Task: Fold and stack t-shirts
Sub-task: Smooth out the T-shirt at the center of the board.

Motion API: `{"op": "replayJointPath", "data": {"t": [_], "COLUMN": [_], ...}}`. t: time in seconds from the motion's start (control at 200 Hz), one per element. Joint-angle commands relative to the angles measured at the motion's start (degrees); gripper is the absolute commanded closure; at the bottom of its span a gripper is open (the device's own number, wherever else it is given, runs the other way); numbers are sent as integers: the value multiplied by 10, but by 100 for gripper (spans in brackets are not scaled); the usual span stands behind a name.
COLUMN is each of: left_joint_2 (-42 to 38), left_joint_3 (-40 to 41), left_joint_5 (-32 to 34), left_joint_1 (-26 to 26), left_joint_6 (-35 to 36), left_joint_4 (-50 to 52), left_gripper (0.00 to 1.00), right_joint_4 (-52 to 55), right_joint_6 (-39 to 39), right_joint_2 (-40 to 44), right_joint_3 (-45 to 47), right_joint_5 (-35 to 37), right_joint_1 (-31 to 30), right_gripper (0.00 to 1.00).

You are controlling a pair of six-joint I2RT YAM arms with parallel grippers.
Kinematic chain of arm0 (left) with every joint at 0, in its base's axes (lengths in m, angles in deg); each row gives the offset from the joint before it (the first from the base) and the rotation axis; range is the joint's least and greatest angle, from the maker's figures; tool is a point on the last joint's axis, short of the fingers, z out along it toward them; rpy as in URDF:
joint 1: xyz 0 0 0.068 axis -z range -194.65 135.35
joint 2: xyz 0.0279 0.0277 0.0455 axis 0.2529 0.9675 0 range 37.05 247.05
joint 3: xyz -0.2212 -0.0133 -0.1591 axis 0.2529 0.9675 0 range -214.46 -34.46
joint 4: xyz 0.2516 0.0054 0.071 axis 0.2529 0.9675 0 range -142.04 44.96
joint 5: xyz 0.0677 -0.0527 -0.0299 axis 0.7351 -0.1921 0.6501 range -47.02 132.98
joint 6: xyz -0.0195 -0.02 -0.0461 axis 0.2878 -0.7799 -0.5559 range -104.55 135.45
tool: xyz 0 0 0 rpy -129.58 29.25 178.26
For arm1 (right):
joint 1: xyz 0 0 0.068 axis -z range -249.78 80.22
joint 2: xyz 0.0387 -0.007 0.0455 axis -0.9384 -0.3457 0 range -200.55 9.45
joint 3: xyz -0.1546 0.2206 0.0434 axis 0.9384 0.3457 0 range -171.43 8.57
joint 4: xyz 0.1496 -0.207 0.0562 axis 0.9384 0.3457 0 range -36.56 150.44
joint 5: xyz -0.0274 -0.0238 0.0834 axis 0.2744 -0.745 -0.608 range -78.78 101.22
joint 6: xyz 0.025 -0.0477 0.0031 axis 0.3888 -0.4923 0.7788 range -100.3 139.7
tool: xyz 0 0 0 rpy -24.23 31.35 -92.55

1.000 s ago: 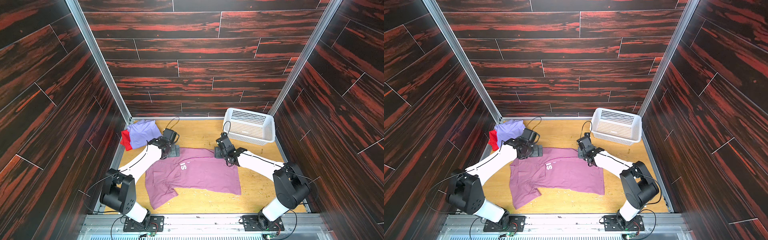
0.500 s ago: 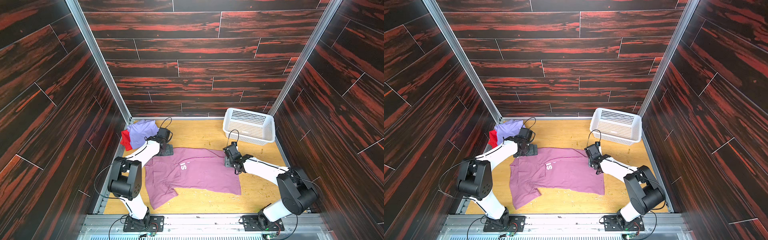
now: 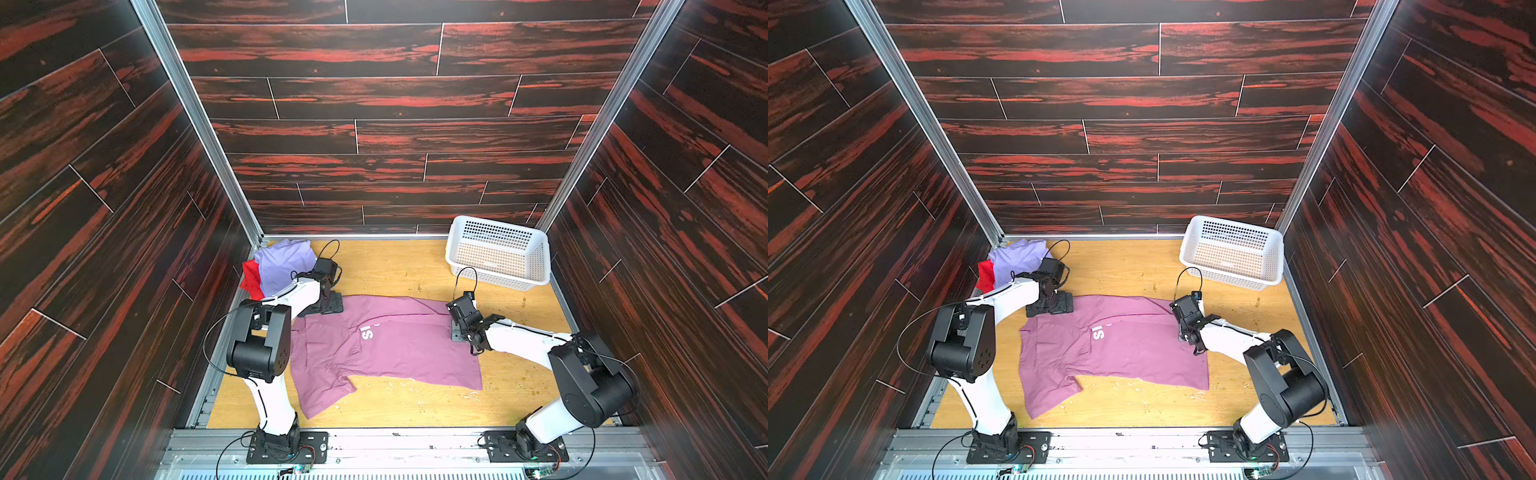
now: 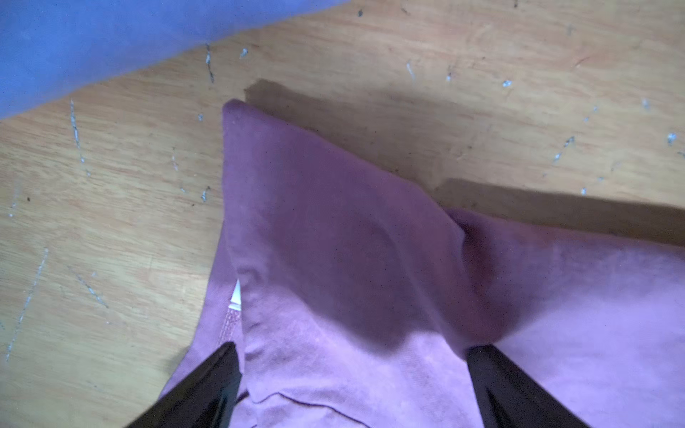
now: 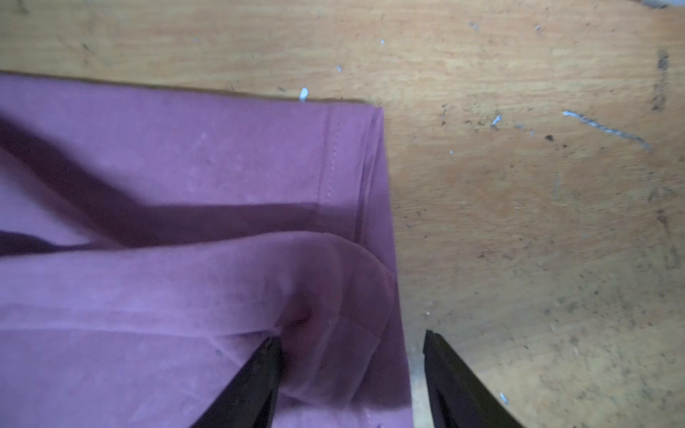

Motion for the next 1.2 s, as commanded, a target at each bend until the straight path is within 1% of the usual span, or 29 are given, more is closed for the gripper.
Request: {"op": "replayJointPath", "data": {"t": [0.0,0.14,0.24,0.276,0.291,0.311,0.351,0.401,0.436,0.656,0.907,1.057,1.192], "left_joint_2": [-8,-15,-17,-17,-17,-17,-17,-17,-17,-19,-13,-9,-10], "left_joint_3": [-4,0,1,-1,-1,-1,-1,-3,-3,-4,-8,-14,-19], "left_joint_5": [0,6,8,8,9,9,8,9,10,13,14,10,5], "left_joint_1": [-3,-4,-5,-5,-5,-5,-5,-6,-6,-8,-13,-16,-19], "left_joint_6": [6,8,10,11,11,11,12,12,13,14,15,15,15], "left_joint_4": [4,9,11,12,13,14,14,15,17,19,20,21,21], "left_gripper": [0,0,0,0,0,0,0,0,0,0,0,0,0], "right_joint_4": [-7,2,3,7,8,9,10,12,14,37,91,137,157], "right_joint_6": [9,9,7,7,7,6,4,-1,-2,-13,-36,-35,-21], "right_joint_2": [-18,-10,-4,-4,-4,-4,-2,1,4,28,64,76,70], "right_joint_3": [11,20,21,17,16,14,11,8,5,-10,-36,-36,-11], "right_joint_5": [-8,6,1,3,2,2,1,-1,0,9,-7,-30,-38], "right_joint_1": [-1,0,0,0,0,0,0,0,0,0,-6,-11,-17], "right_gripper": [36,37,42,51,59,67,79,92,96,98,99,97,92]}}
